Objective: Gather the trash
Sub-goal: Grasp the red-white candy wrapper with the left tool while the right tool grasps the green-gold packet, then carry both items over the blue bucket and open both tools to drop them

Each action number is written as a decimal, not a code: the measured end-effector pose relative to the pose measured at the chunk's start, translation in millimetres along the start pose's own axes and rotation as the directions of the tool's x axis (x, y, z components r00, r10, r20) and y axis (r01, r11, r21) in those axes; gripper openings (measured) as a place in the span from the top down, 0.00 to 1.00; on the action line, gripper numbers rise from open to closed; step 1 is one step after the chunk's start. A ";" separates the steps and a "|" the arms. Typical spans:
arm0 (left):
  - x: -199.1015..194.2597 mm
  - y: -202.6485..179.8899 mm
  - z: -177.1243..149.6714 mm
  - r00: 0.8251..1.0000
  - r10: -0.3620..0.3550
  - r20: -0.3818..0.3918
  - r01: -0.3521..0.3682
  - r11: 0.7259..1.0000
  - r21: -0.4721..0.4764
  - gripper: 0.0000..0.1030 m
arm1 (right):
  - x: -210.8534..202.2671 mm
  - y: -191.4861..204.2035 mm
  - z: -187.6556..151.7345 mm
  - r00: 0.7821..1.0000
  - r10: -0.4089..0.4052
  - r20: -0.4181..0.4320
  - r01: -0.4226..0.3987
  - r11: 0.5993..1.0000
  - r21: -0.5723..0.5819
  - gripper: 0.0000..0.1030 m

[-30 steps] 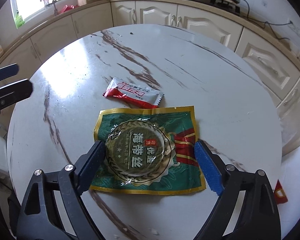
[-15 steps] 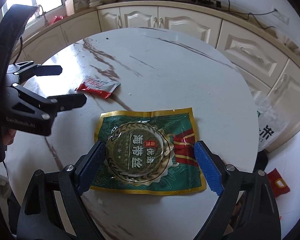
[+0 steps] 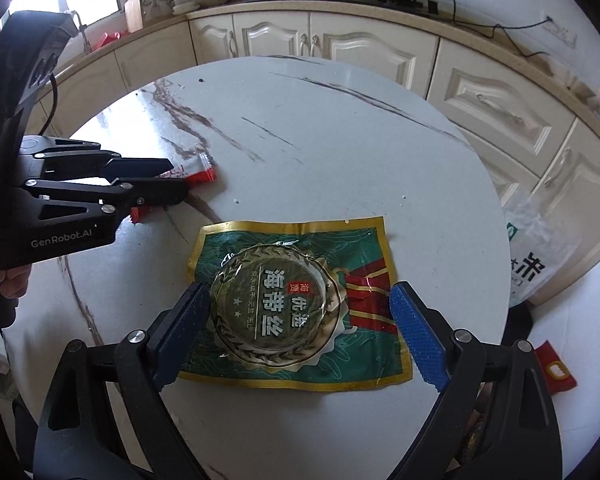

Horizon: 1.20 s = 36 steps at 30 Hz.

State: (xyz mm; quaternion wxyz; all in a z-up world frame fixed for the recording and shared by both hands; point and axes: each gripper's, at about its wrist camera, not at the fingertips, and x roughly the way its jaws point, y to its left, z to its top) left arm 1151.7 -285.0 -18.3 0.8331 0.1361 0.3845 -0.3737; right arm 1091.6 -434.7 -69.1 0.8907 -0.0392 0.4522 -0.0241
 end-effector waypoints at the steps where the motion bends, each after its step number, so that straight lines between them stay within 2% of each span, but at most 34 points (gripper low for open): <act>1: 0.7 -2.6 -2.1 1.000 0.004 0.001 -0.004 1.000 0.001 0.91 | 1.1 1.7 0.4 1.000 -0.003 -0.003 0.003 1.000 -0.005 0.08; 6: -9.8 -6.2 -7.2 1.000 0.020 0.000 -0.020 1.000 -0.019 0.95 | 5.6 9.1 3.1 1.000 -0.010 -0.020 0.010 1.000 -0.015 0.00; 12: -43.4 10.1 -12.5 0.999 -0.022 0.048 0.025 0.996 -0.081 0.95 | 5.6 7.5 0.3 1.000 0.006 0.004 -0.006 0.999 -0.040 0.02; 13: -48.5 10.3 -15.0 0.998 -0.026 0.053 0.030 0.996 -0.085 0.95 | 3.3 6.8 0.5 1.000 0.009 0.010 -0.009 0.999 -0.043 0.11; 14: -55.5 11.8 -16.2 0.998 -0.027 0.060 0.033 0.995 -0.091 0.95 | -1.0 6.5 0.0 0.998 0.053 0.030 -0.051 0.998 -0.047 0.24; 15: -62.9 12.9 -19.3 0.997 -0.022 0.073 0.029 0.994 -0.102 0.95 | -2.8 9.4 -0.1 0.998 0.060 0.027 -0.059 0.997 -0.056 0.44; 17: -76.3 18.9 -22.5 0.996 -0.034 0.080 0.043 0.993 -0.111 0.95 | -1.9 15.5 0.8 0.999 0.028 0.020 -0.027 0.997 -0.073 0.44; 22: -105.1 22.6 -43.3 0.995 -0.033 0.096 0.046 0.990 -0.131 0.95 | -5.4 19.2 -3.7 0.999 0.035 0.042 -0.032 0.998 -0.050 0.45; 25: -133.3 31.8 -54.5 0.993 -0.026 0.115 0.042 0.989 -0.145 0.95 | -9.1 26.8 -6.9 0.997 0.060 0.055 -0.058 0.998 -0.039 0.46; 29: -184.8 61.9 -76.2 0.990 -0.014 0.142 0.038 0.986 -0.165 0.95 | -12.0 37.3 -7.2 0.994 0.089 0.066 -0.087 0.996 -0.035 0.46; 36: -234.7 79.6 -117.3 0.983 0.022 0.182 0.020 0.973 -0.228 0.95 | -28.1 75.8 5.7 0.986 0.125 0.111 -0.117 0.991 -0.072 0.46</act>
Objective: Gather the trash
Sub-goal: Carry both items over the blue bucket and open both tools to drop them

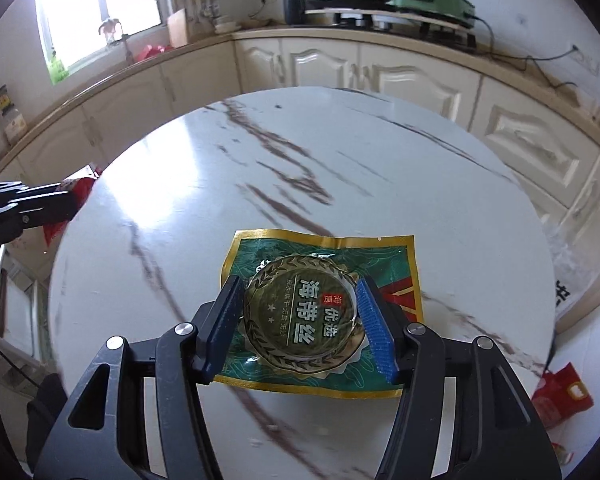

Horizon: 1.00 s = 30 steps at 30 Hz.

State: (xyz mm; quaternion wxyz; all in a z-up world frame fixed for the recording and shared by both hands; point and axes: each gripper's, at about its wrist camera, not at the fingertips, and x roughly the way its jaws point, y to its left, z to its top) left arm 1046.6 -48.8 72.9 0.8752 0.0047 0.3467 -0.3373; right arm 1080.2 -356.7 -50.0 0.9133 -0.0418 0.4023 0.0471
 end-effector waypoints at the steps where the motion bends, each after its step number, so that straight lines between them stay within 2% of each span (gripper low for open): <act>1: -9.2 4.2 -5.0 1.000 0.005 0.010 -0.005 1.000 -0.014 0.95 | 0.0 7.8 3.2 1.000 0.006 0.000 -0.006 1.000 -0.009 0.46; 6: -60.8 35.3 -38.9 0.998 0.044 0.042 -0.040 0.996 -0.079 0.95 | -3.4 59.0 23.1 0.998 0.047 0.042 -0.044 0.997 -0.055 0.46; 13: -144.6 95.6 -89.4 0.987 0.132 0.088 -0.112 0.973 -0.200 0.95 | 12.7 171.2 63.0 0.985 0.158 0.071 -0.145 0.976 -0.162 0.46; 16: -182.5 127.4 -119.9 0.976 0.201 0.088 -0.173 0.952 -0.253 0.95 | 29.2 231.2 78.7 0.972 0.221 0.073 -0.201 0.956 -0.212 0.46; 20: -224.6 182.4 -165.2 0.956 0.287 0.068 -0.247 0.905 -0.345 0.95 | 61.4 316.4 91.7 0.958 0.283 0.051 -0.260 0.929 -0.264 0.46; 25: -234.2 250.6 -221.9 0.944 0.331 -0.004 -0.297 0.841 -0.453 0.95 | 133.5 415.6 95.9 0.943 0.332 -0.039 -0.326 0.891 -0.316 0.45; 28: -209.9 295.3 -254.3 0.944 0.322 -0.066 -0.309 0.799 -0.517 0.95 | 193.1 454.1 86.9 0.936 0.334 -0.109 -0.351 0.882 -0.315 0.45; 30: -184.4 323.5 -277.2 0.947 0.301 -0.117 -0.314 0.780 -0.542 0.95 | 241.6 470.4 76.5 0.925 0.336 -0.176 -0.375 0.881 -0.288 0.45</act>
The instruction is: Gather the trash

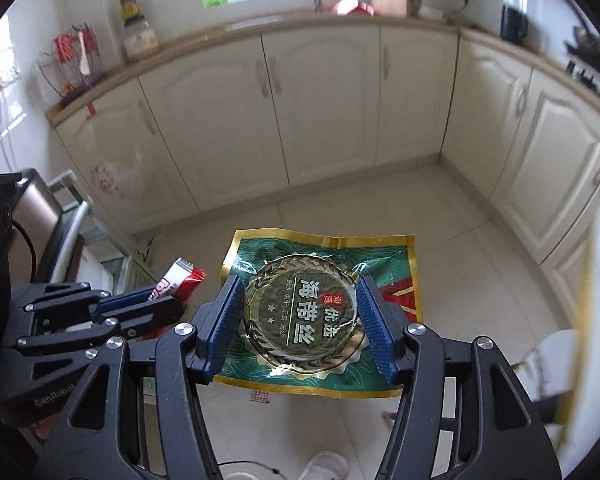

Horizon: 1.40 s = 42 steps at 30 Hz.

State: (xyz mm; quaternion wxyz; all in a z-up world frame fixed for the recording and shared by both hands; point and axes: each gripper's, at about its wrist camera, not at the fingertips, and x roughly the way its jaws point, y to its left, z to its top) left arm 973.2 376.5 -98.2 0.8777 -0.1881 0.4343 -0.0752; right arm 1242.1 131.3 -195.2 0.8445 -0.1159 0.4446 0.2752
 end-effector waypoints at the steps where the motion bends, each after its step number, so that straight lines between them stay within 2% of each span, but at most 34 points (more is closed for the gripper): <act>1: 16.8 10.7 -3.9 1.000 0.003 -0.026 -0.004 1.000 -0.013 0.95 | 25.6 -0.5 -2.3 1.000 0.005 -0.027 -0.005 1.000 0.008 0.45; 3: 55.3 36.4 -11.6 0.997 -0.002 -0.081 -0.001 0.999 -0.037 0.95 | 76.6 -7.9 -9.5 0.996 0.016 -0.084 -0.014 1.000 0.021 0.45; 7: 123.6 75.7 -28.4 0.984 -0.022 -0.179 0.005 0.996 -0.093 0.95 | 164.5 -34.0 -31.6 0.978 0.096 -0.183 -0.073 0.989 0.128 0.45; 11: 176.2 102.9 -39.7 0.969 -0.040 -0.244 0.006 0.990 -0.138 0.94 | 223.8 -58.1 -50.0 0.961 0.156 -0.227 -0.104 0.969 0.224 0.45; 13: 191.1 108.7 -40.9 0.964 -0.025 -0.264 -0.014 0.989 -0.146 0.93 | 245.8 -66.2 -56.3 0.955 0.160 -0.251 -0.094 0.962 0.257 0.45; 16: 204.5 118.9 -38.6 0.958 -0.009 -0.288 -0.049 0.980 -0.193 0.83 | 257.4 -76.7 -61.3 0.955 0.153 -0.255 -0.079 0.957 0.280 0.42; 18: 203.4 130.0 -28.4 0.960 0.018 -0.278 -0.077 0.976 -0.205 0.63 | 255.7 -81.2 -61.3 0.959 0.134 -0.248 -0.065 0.961 0.269 0.40; 19: 199.3 125.7 -26.8 0.961 0.039 -0.272 -0.097 0.975 -0.201 0.58 | 252.0 -84.3 -58.9 0.962 0.129 -0.241 -0.063 0.962 0.264 0.38; 21: 183.5 124.1 -19.8 0.970 0.059 -0.236 -0.108 0.974 -0.201 0.49 | 240.1 -84.2 -53.5 0.969 0.110 -0.221 -0.051 0.964 0.260 0.35; 24: 144.0 111.3 -14.1 0.980 0.091 -0.177 -0.128 0.969 -0.212 0.46 | 206.6 -78.6 -39.1 0.985 0.083 -0.155 -0.046 0.973 0.224 0.28; 28: 70.6 76.6 -12.7 0.989 0.135 -0.053 -0.143 0.971 -0.194 0.44 | 138.6 -54.4 -21.1 0.999 0.010 -0.050 -0.003 0.990 0.140 0.18; 31: 2.0 52.1 -4.3 0.984 0.168 0.060 -0.153 0.967 -0.202 0.38 | 74.0 -35.2 -14.1 0.999 -0.031 0.040 0.027 0.996 0.080 0.11; 35: -84.0 6.8 -4.8 0.963 0.174 0.208 -0.127 0.967 -0.219 0.30 | -22.7 -18.3 -13.1 0.986 -0.074 0.147 0.070 0.997 0.033 0.10; 38: -146.0 -30.6 -12.3 0.943 0.154 0.294 -0.099 0.976 -0.195 0.27 | -102.4 -7.0 -19.2 0.965 -0.120 0.233 0.120 0.993 0.017 0.00; 40: -186.8 -63.7 -19.8 0.917 0.162 0.364 -0.108 0.981 -0.163 0.21 | -162.6 -2.8 -32.9 0.946 -0.134 0.294 0.137 0.990 0.012 0.00; 42: -224.9 -102.1 -31.9 0.884 0.173 0.435 -0.135 0.984 -0.116 0.11 | -206.8 7.5 -42.3 0.931 -0.158 0.329 0.163 0.987 0.014 0.00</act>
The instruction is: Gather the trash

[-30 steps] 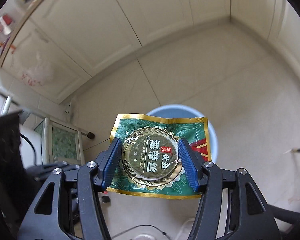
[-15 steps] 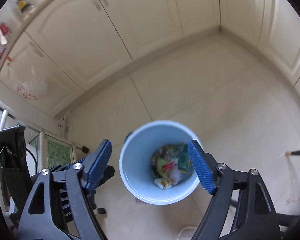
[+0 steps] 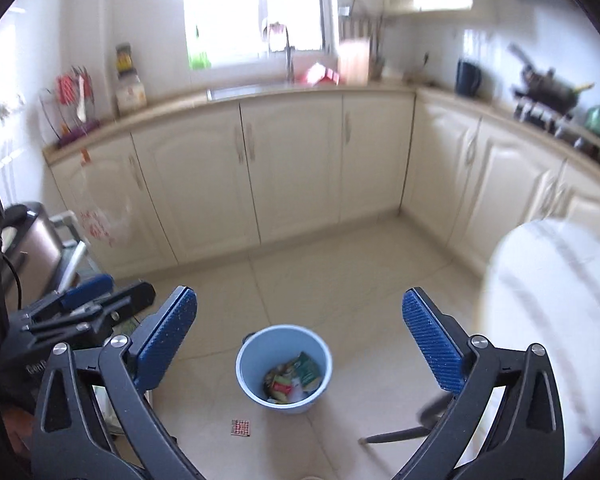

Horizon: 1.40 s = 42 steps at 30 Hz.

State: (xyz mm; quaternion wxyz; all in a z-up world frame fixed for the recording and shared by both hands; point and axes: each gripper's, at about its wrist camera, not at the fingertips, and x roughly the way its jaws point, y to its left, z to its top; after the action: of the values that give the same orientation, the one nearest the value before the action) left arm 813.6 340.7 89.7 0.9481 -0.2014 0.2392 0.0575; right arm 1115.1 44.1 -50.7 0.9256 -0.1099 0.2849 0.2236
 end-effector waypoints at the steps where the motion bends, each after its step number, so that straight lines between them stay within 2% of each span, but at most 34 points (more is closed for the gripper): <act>1: -17.2 -18.6 -0.9 1.000 0.002 0.028 -0.003 1.000 0.026 0.09 | -27.8 -2.3 0.1 1.000 -0.013 0.028 0.013 1.000 -0.005 0.00; 4: -72.7 -70.4 -4.1 0.995 -0.003 0.104 -0.008 0.995 0.103 0.04 | -99.8 -10.5 -2.7 0.995 -0.037 0.092 0.036 0.999 0.008 0.00; 6: -97.2 -107.7 -27.0 0.990 -0.004 0.139 -0.015 0.991 0.136 0.01 | -144.2 -13.4 -4.8 0.989 -0.067 0.135 0.064 0.998 0.023 0.00; 11: -149.9 -178.4 -57.3 0.977 0.006 0.214 -0.046 0.981 0.187 0.01 | -246.6 -14.9 -10.7 0.965 -0.122 0.233 0.113 0.992 0.049 0.00; 15: -191.2 -211.3 -104.4 0.962 0.025 0.273 -0.082 0.976 0.200 0.01 | -309.0 -14.8 -17.9 0.946 -0.153 0.286 0.132 0.987 0.091 0.00; 18: -222.9 -233.2 -153.7 0.947 -0.006 0.323 -0.071 0.972 0.224 0.01 | -347.8 -9.4 -22.3 0.928 -0.193 0.319 0.168 0.980 0.104 0.00; 19: -231.8 -233.7 -170.7 0.941 -0.011 0.338 -0.070 0.971 0.227 0.01 | -358.4 -6.7 -23.5 0.920 -0.207 0.334 0.181 0.978 0.107 0.00; 23: -252.0 -231.0 -199.5 0.919 -0.041 0.391 -0.056 0.971 0.234 0.01 | -399.4 0.9 -25.8 0.883 -0.271 0.384 0.243 0.962 0.121 0.00; 24: -256.4 -219.4 -217.1 0.916 -0.047 0.398 -0.053 0.971 0.235 0.01 | -408.0 2.0 -26.7 0.876 -0.279 0.394 0.250 0.960 0.125 0.00; 28: -255.2 -207.1 -235.3 0.911 -0.060 0.408 -0.041 0.971 0.234 0.01 | -432.2 6.0 -29.8 0.857 -0.306 0.414 0.273 0.952 0.138 0.00; 31: -272.4 -192.6 -256.2 0.907 -0.062 0.416 -0.043 0.970 0.239 0.01 | -439.3 9.5 -30.3 0.854 -0.308 0.420 0.276 0.951 0.138 0.00; 36: -282.4 -191.0 -267.4 0.904 -0.061 0.422 -0.051 0.967 0.249 0.01 | -441.8 7.4 -34.1 0.848 -0.321 0.421 0.282 0.947 0.154 0.00; 42: -275.2 -188.3 -265.7 0.902 -0.057 0.429 -0.060 0.965 0.254 0.01 | -439.8 4.6 -37.8 0.847 -0.334 0.413 0.289 0.942 0.168 0.00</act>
State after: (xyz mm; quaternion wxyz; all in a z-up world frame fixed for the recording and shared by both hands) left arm 496.1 56.6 73.9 0.9956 -0.0568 0.0284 0.0695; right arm 770.3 -118.9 171.7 0.9939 -0.0555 0.0598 0.0747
